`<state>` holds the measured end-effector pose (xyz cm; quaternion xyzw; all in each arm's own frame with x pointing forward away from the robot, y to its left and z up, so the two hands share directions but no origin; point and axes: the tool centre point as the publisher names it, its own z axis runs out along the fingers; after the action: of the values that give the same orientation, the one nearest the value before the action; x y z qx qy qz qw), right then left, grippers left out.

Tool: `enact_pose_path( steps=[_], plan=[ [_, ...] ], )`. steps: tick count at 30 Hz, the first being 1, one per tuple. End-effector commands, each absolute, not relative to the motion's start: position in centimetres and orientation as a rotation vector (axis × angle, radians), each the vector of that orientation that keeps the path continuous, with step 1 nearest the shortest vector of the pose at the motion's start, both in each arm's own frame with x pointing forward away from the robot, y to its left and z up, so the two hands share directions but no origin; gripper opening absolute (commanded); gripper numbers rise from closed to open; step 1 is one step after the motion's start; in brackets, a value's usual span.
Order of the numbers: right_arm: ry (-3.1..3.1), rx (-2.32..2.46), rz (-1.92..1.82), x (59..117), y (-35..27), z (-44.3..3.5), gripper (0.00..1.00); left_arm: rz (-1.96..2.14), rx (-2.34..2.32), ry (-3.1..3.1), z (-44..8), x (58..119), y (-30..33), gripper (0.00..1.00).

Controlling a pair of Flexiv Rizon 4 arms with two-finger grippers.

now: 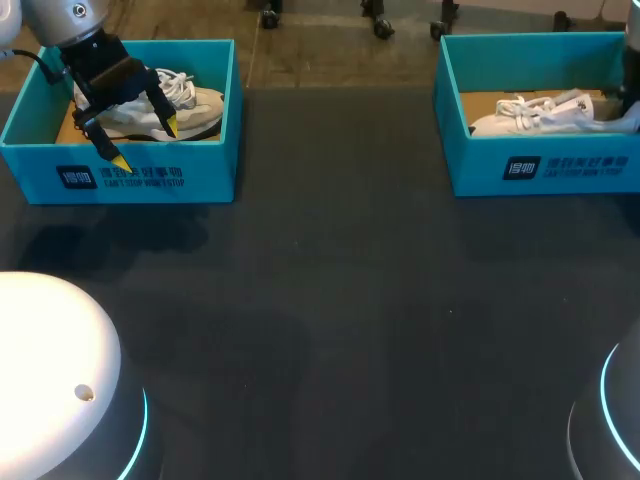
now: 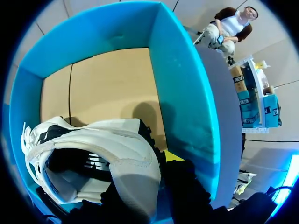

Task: Take the shoe out of the shoebox, open the shoe tongue, remove and reinsert the insole, then place the shoe into the shoebox

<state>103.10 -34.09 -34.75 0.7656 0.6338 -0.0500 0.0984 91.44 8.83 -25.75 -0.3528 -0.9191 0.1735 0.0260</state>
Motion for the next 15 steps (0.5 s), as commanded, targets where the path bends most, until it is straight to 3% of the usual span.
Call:
enact_pose_path(
  steps=[1, 15],
  plan=[
    [1.885, 2.269, -0.156, 104.0, -34.1, -35.6, 0.0, 0.532, -1.092, -2.838, -25.7, 91.5, 8.9, 1.0],
    [1.88, 2.32, -0.167, 104.9, -34.4, -37.4, 0.0, 0.532, -1.092, -2.838, -25.7, 91.5, 8.9, 1.0]
  ],
)
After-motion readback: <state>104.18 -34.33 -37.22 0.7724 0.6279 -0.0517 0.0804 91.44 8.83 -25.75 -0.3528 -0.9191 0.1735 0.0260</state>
